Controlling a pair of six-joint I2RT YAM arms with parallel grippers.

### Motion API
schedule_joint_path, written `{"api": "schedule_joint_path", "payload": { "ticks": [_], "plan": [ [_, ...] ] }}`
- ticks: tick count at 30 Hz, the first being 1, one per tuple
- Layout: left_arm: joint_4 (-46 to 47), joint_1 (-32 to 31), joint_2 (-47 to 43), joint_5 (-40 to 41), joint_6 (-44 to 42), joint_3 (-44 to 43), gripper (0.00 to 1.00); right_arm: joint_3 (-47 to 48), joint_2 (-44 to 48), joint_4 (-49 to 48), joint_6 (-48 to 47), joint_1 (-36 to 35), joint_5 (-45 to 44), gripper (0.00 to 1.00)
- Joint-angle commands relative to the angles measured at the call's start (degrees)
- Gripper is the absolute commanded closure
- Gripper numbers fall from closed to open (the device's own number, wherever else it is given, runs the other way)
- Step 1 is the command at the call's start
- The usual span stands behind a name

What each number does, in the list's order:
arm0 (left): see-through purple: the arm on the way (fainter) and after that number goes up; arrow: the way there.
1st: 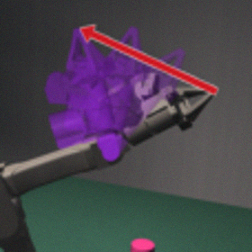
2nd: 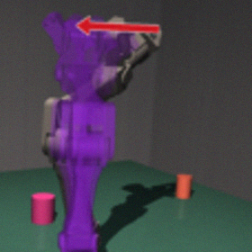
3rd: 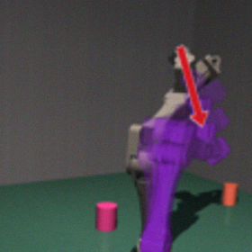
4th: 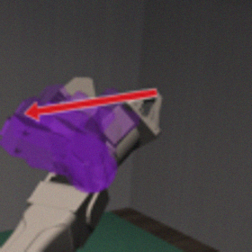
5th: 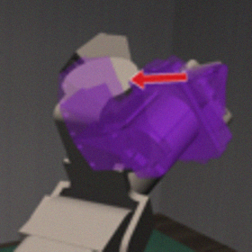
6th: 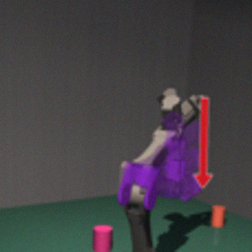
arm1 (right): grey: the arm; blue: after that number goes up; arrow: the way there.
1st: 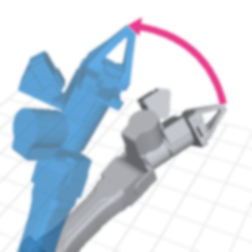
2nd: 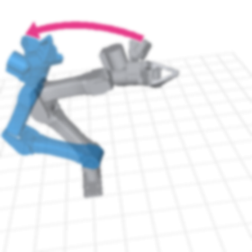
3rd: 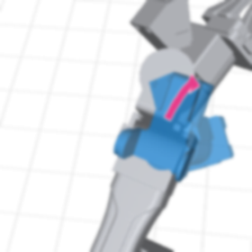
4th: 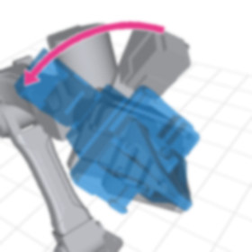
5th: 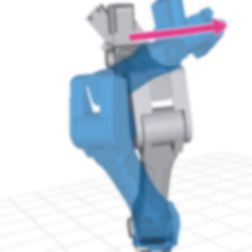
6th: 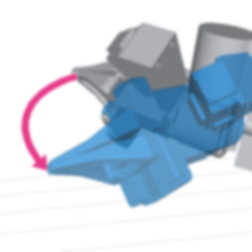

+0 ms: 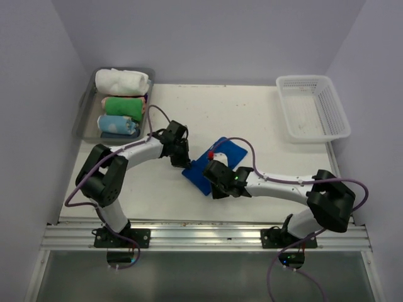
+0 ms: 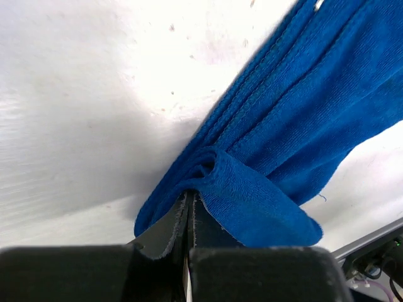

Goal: Roll the towels
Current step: Roll the towel

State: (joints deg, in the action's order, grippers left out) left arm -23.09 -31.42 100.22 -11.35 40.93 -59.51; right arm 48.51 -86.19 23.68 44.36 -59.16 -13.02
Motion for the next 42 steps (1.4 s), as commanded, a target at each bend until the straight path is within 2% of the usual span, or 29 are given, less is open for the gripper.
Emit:
{"api": "schedule_joint_path", "payload": {
  "ticks": [1, 2, 3, 4, 6, 7, 11, 17, 24, 28, 31, 32, 34, 35, 36, 38, 42],
  "plan": [
    [-4.8, 1.8, -4.7, 2.6, -5.2, -5.3, 0.99, 5.1, 4.6, 7.5, -0.1, -0.8, -5.6, 0.98],
    [-5.6, 2.0, -5.1, 2.6, -5.8, -6.3, 0.96, 6.1, 4.8, 8.1, -2.9, -0.9, -6.4, 0.96],
    [-7.0, 2.1, -5.8, 2.2, -6.7, -8.1, 0.92, 8.0, 4.5, 8.5, -4.9, -1.0, -6.8, 0.88],
    [-7.6, 2.3, -6.2, 1.9, -7.2, -8.8, 0.82, 8.9, 4.0, 8.9, -6.9, -1.2, -8.0, 0.83],
    [-8.5, 2.7, -6.4, 0.5, -8.2, -10.4, 0.75, 11.4, 2.6, 8.9, -12.5, -1.7, -8.5, 0.70],
    [-9.1, 2.9, -6.4, 0.2, -8.4, -10.8, 0.73, 12.2, 1.3, 8.5, -14.3, -2.2, -8.6, 0.67],
    [-11.3, 4.8, -6.2, -0.7, -9.0, -12.0, 0.73, 15.3, -1.6, 5.9, -22.7, -4.0, -7.8, 0.47],
    [-14.5, 13.6, -9.3, -0.8, -7.3, -9.4, 0.76, 17.5, -7.4, 2.3, -28.2, -6.9, -9.2, 0.36],
    [-13.3, 18.0, -12.2, -3.4, -5.1, -3.9, 0.73, 18.1, -14.9, -1.5, -31.5, -9.8, -14.8, 0.35],
    [-11.9, 18.1, -13.5, -5.0, -3.9, -0.5, 0.72, 15.7, -18.1, -5.6, -29.3, -9.9, -19.7, 0.40],
    [-10.8, 18.1, -14.7, -5.8, -2.7, 2.1, 0.68, 12.5, -19.0, -9.7, -28.1, -9.8, -20.2, 0.52],
    [-10.1, 18.1, -15.1, -6.7, -2.4, 3.8, 0.67, 12.0, -18.8, -10.3, -27.8, -9.8, -19.8, 0.65],
    [-8.2, 18.1, -16.3, -9.0, -1.9, 5.1, 0.61, 10.6, -16.8, -12.2, -28.4, -9.8, -18.1, 0.79],
    [-7.8, 18.1, -16.6, -9.6, -2.1, 6.1, 0.54, 10.4, -15.9, -12.6, -28.8, -9.7, -16.2, 0.90],
    [-7.8, 18.1, -16.6, -10.4, -2.4, 6.5, 0.48, 10.6, -15.3, -11.9, -28.9, -9.6, -12.9, 0.93],
    [-6.8, 18.0, -16.9, -13.1, -3.0, 8.1, 0.44, 10.4, -13.4, -11.6, -28.2, -9.4, -8.9, 0.98],
    [-0.7, 17.6, -19.1, -19.3, -1.3, 13.7, 0.31, 9.4, -12.0, -11.7, -26.8, -8.8, -4.3, 1.00]
  ]
}}
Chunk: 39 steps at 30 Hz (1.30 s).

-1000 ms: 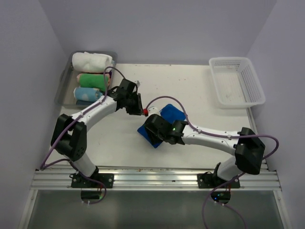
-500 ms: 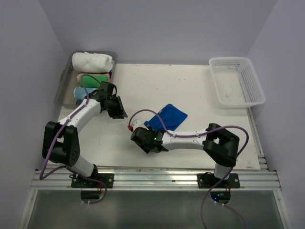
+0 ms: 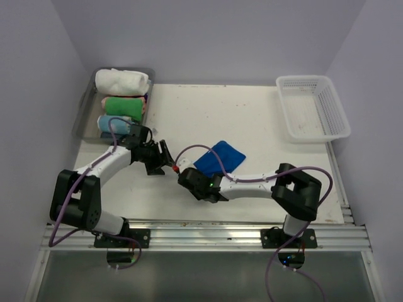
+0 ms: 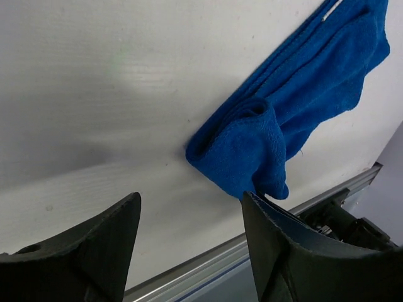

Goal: Roll the towels
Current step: Roll the towel

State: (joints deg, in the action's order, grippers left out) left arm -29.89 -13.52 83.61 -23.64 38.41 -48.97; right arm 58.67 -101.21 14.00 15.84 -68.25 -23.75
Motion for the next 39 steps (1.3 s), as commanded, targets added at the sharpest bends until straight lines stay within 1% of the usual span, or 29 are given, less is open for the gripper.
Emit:
{"api": "schedule_joint_path", "payload": {
  "ticks": [1, 3, 5, 11, 15, 16, 19, 22, 23, 25, 26, 28, 29, 30, 31, 32, 34, 35, 39],
  "plan": [
    [6.9, -0.9, -2.6, -7.8, 1.7, 4.7, 0.30, -1.0, 3.2, -2.1, 2.4, 0.8, 7.4, 1.00],
    [9.3, -1.9, -2.4, -9.8, 3.0, 5.8, 0.27, -1.9, 4.3, -2.6, 3.4, 1.5, 9.5, 1.00],
    [10.8, -3.5, -1.7, -9.8, 4.2, 7.0, 0.23, -2.9, 5.7, -3.1, 4.7, 2.9, 12.7, 1.00],
    [15.1, -6.2, 0.8, -10.0, 6.0, 8.1, 0.21, -5.7, 8.5, -6.5, 7.2, 7.0, 20.1, 1.00],
    [18.5, -8.0, 5.0, -9.8, 6.7, 8.0, 0.21, -6.6, 8.9, -8.0, 8.3, 9.1, 23.6, 1.00],
    [18.6, -8.6, 5.9, -9.3, 6.8, 7.5, 0.22, -6.6, 9.2, -8.2, 8.6, 9.4, 23.5, 1.00],
    [21.2, -10.5, 8.1, -9.1, 8.3, 7.2, 0.26, -7.3, 10.1, -9.1, 9.3, 10.3, 26.8, 1.00],
    [22.5, -11.1, 9.8, -9.0, 9.5, 7.0, 0.35, -8.0, 10.3, -9.3, 9.5, 10.8, 28.3, 1.00],
    [22.9, -11.2, 9.8, -8.6, 9.9, 7.1, 0.42, -8.1, 10.6, -9.3, 9.3, 10.8, 28.4, 1.00],
    [22.7, -11.2, 9.7, -8.0, 10.2, 6.8, 0.52, -8.3, 10.7, -8.6, 8.8, 10.8, 28.4, 1.00],
    [21.9, -11.2, 9.8, -7.5, 10.3, 6.4, 0.63, -8.2, 10.9, -8.3, 8.5, 10.8, 28.2, 1.00],
    [20.8, -11.2, 9.8, -7.3, 10.4, 5.6, 0.77, -8.1, 11.4, -6.8, 7.3, 10.7, 27.0, 1.00],
    [19.4, -11.2, 9.6, -7.0, 10.6, 5.2, 0.87, -7.7, 11.6, -6.1, 7.1, 10.8, 26.4, 0.96],
    [18.4, -11.2, 9.5, -6.7, 10.7, 4.9, 0.92, -7.5, 12.6, -5.0, 6.6, 10.7, 25.0, 0.87],
    [17.3, -11.2, 9.4, -6.5, 10.8, 4.1, 0.97, -7.2, 13.0, -4.3, 5.6, 10.5, 22.5, 0.63],
    [15.0, -11.2, 9.2, -6.0, 11.0, 3.7, 1.00, -6.6, 14.0, -2.9, 5.2, 10.2, 21.0, 0.56],
    [13.2, -11.2, 9.0, -5.6, 11.2, 3.3, 1.00, -5.7, 14.7, -1.7, 3.6, 8.8, 18.2, 0.47],
    [12.3, -11.2, 8.7, -5.5, 11.8, 3.4, 1.00, -4.5, 14.9, -1.1, 2.9, 8.1, 14.6, 0.46],
    [11.4, -11.2, 7.6, -5.5, 13.0, 4.0, 1.00, 1.3, 12.7, 3.7, -2.4, 2.7, 7.9, 0.43]
  ]
}}
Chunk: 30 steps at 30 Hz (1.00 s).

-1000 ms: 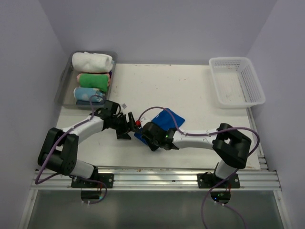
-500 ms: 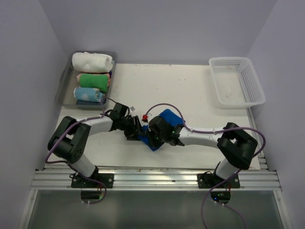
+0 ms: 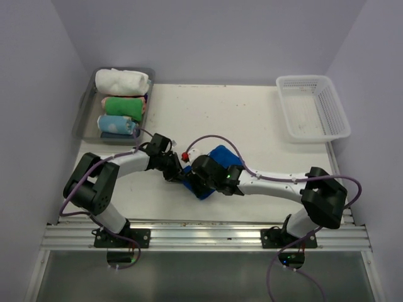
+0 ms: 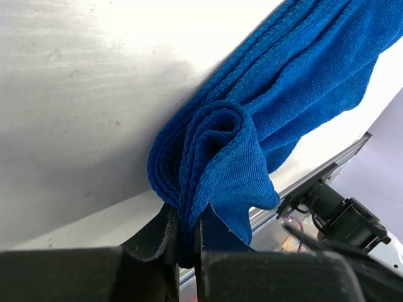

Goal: Roll the towels
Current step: Roll the towel

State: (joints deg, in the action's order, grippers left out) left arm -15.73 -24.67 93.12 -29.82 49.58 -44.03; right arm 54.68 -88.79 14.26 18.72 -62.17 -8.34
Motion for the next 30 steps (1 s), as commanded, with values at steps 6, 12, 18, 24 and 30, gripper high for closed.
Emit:
{"api": "schedule_joint_path", "payload": {
  "ticks": [6, 12, 18, 24, 30],
  "plan": [
    [-4.0, 0.0, -1.9, 0.6, 1.9, -1.6, 1.00, 9.3, -6.3, 3.2, -8.9, -7.7, -12.7, 0.42],
    [-2.9, 0.1, -2.4, -0.9, 3.1, -1.1, 1.00, 10.4, -11.9, 1.8, -10.4, -9.3, -15.5, 0.47],
    [-3.2, 0.1, -3.2, -1.4, 3.4, -1.3, 1.00, 10.5, -16.3, 0.5, -8.9, -9.3, -18.0, 0.66],
    [-2.1, 0.7, -6.0, -2.6, 3.5, -0.1, 0.95, 10.1, -12.9, -0.1, -7.2, -7.9, -13.6, 1.00],
    [0.3, 4.1, -12.5, -5.9, 4.1, 2.9, 0.50, 9.2, -8.9, 0.2, -4.8, -1.6, 6.8, 1.00]
  ]
}}
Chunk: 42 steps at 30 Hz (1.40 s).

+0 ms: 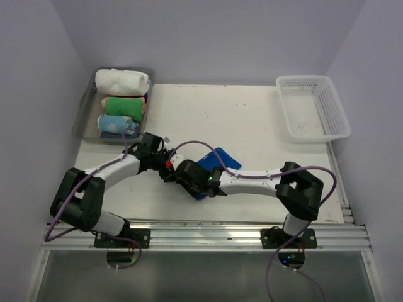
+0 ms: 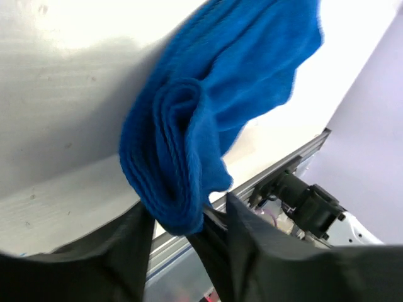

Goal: Roll the towels
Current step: Roll the towel

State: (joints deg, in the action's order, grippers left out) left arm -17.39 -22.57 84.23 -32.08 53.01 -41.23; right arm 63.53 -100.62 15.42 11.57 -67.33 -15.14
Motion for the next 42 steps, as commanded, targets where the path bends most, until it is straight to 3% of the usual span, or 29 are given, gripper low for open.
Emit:
{"api": "schedule_joint_path", "payload": {
  "ticks": [1, 12, 15, 19, 21, 32, 42],
  "plan": [
    [0.4, 2.5, -4.4, -3.6, -0.2, -0.1, 0.46, 0.8, 2.5, -0.6, 3.0, 4.7, 16.7, 1.00],
    [-4.9, 5.9, -10.3, 0.2, -1.8, 0.3, 0.48, -0.1, 0.4, -4.4, 9.5, 15.4, 39.0, 1.00],
    [-2.6, 5.8, -10.3, -0.9, -1.8, 1.3, 0.56, -0.4, -0.7, -5.9, 11.6, 18.2, 44.8, 1.00],
    [5.8, 5.6, -9.6, -4.4, 1.4, 3.1, 0.77, -2.3, -3.3, -9.5, 15.1, 21.3, 51.0, 1.00],
    [6.4, 5.3, -8.4, -5.0, 1.3, 2.6, 0.81, -3.6, -4.0, -12.9, 17.9, 23.1, 54.1, 1.00],
    [10.5, 3.1, -3.7, -5.2, 0.9, 2.9, 0.83, -7.0, -8.0, -19.4, 22.2, 27.1, 59.2, 1.00],
    [13.5, 2.5, 5.0, -3.2, -1.1, 2.2, 0.85, -8.9, -6.9, -19.7, 23.1, 28.2, 56.8, 1.00]
  ]
}}
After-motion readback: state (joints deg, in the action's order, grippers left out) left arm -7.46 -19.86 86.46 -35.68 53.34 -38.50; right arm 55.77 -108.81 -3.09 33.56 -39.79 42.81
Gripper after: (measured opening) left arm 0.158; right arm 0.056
